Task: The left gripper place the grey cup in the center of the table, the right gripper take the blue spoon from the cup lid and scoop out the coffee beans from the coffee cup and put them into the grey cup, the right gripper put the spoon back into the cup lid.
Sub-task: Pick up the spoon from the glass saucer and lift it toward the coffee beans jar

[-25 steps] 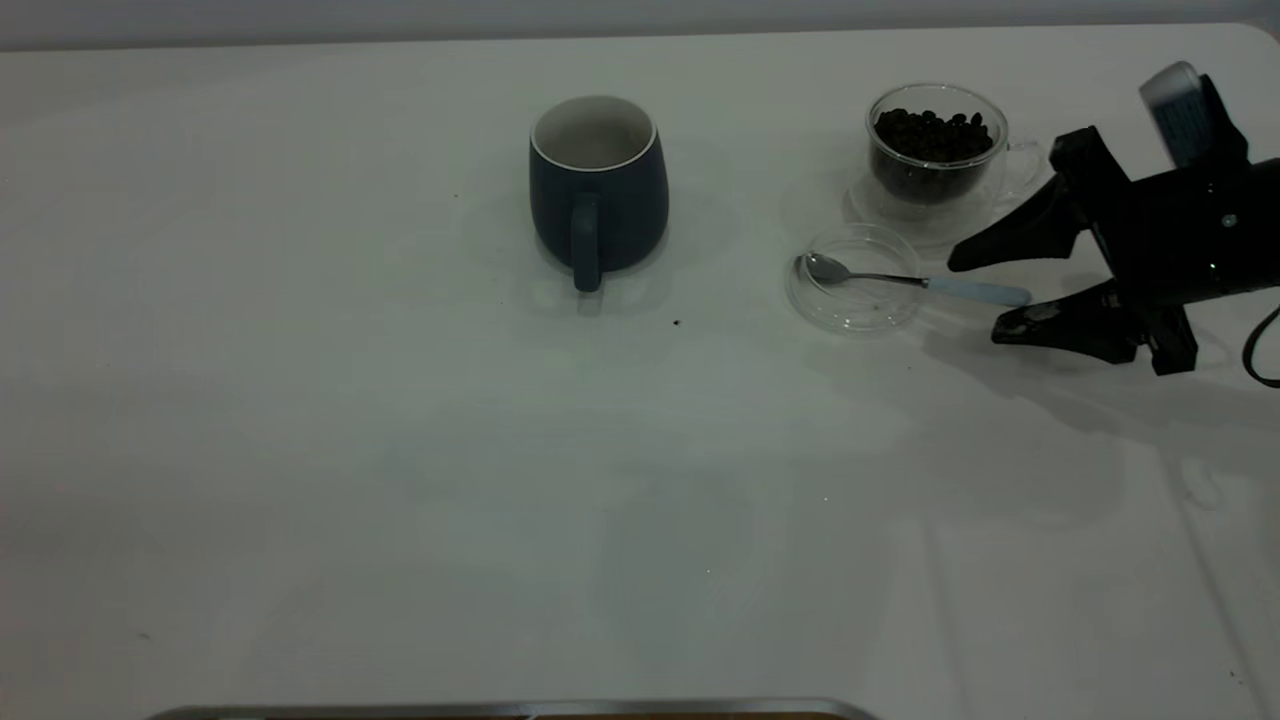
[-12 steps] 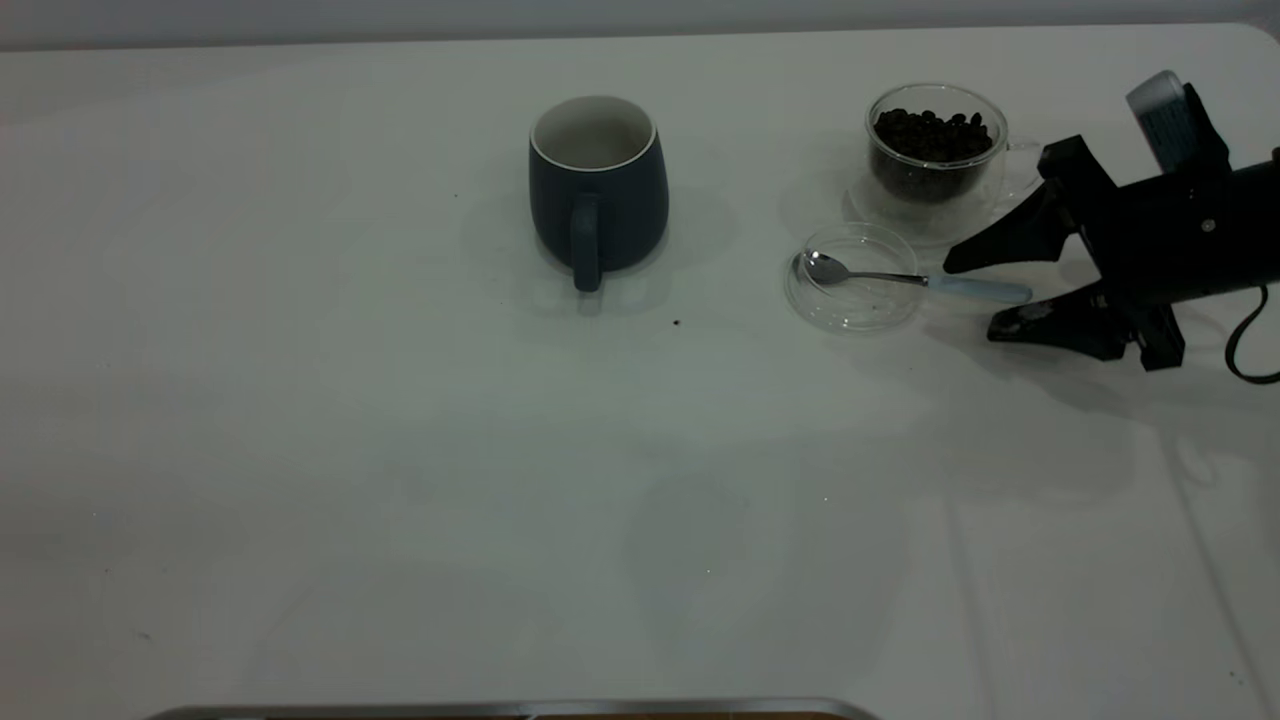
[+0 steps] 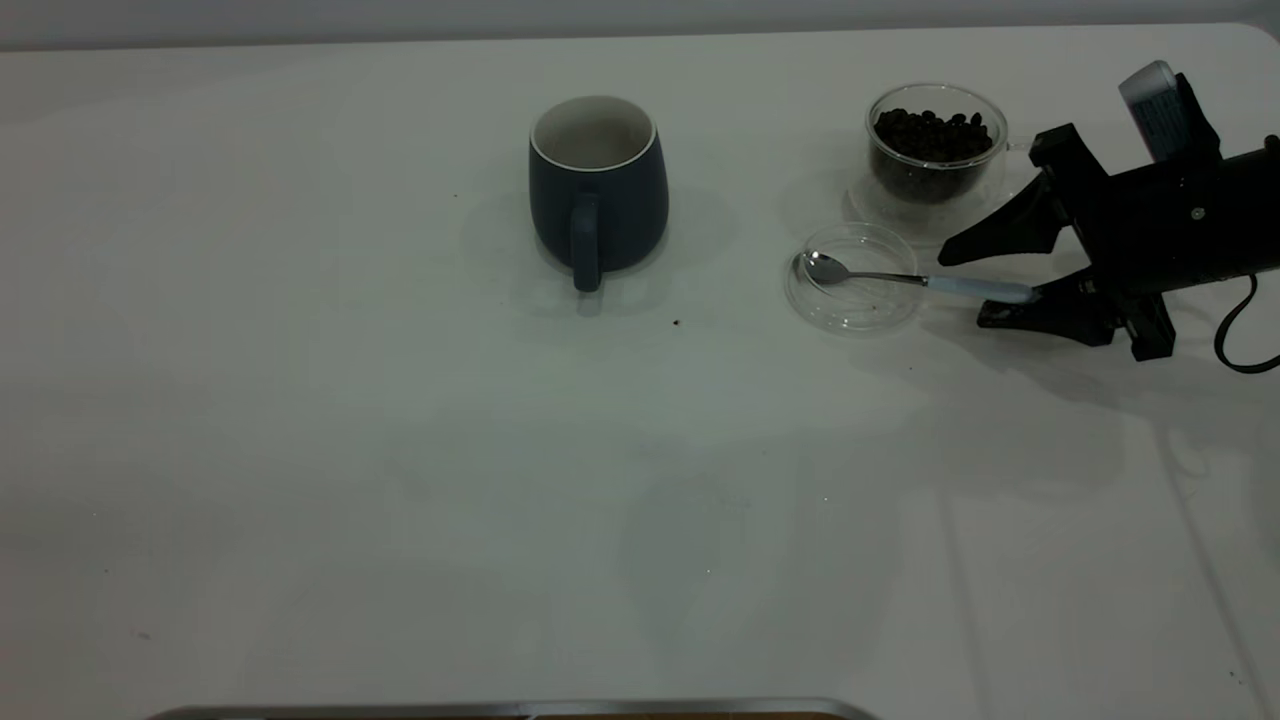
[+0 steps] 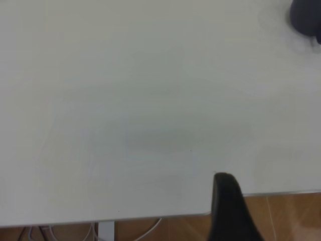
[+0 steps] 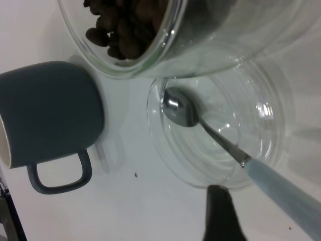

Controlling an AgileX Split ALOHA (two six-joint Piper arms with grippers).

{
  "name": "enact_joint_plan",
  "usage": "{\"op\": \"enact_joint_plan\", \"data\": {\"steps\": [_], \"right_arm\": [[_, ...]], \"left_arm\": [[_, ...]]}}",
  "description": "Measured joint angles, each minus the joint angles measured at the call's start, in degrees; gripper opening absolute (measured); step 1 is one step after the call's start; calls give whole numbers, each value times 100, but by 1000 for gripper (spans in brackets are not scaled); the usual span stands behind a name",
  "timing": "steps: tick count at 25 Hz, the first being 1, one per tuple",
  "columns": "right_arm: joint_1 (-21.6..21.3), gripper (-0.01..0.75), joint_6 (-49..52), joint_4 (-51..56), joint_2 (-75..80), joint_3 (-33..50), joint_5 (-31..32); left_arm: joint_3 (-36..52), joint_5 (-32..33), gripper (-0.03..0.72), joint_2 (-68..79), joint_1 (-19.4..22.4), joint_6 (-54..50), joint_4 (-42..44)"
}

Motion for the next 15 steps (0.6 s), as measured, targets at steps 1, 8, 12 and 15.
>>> {"op": "enact_joint_plan", "data": {"steps": [1, 8, 12, 15], "right_arm": [[0, 488, 0, 0, 0, 0, 6], [-6, 281, 61, 0, 0, 0, 296], [-29, 160, -32, 0, 0, 0, 534], [-128, 111, -108, -31, 0, 0, 785]], "left_arm": [[0, 0, 495, 0, 0, 0, 0], [0, 0, 495, 0, 0, 0, 0], [0, 0, 495, 0, 0, 0, 0], [0, 0, 495, 0, 0, 0, 0]]}}
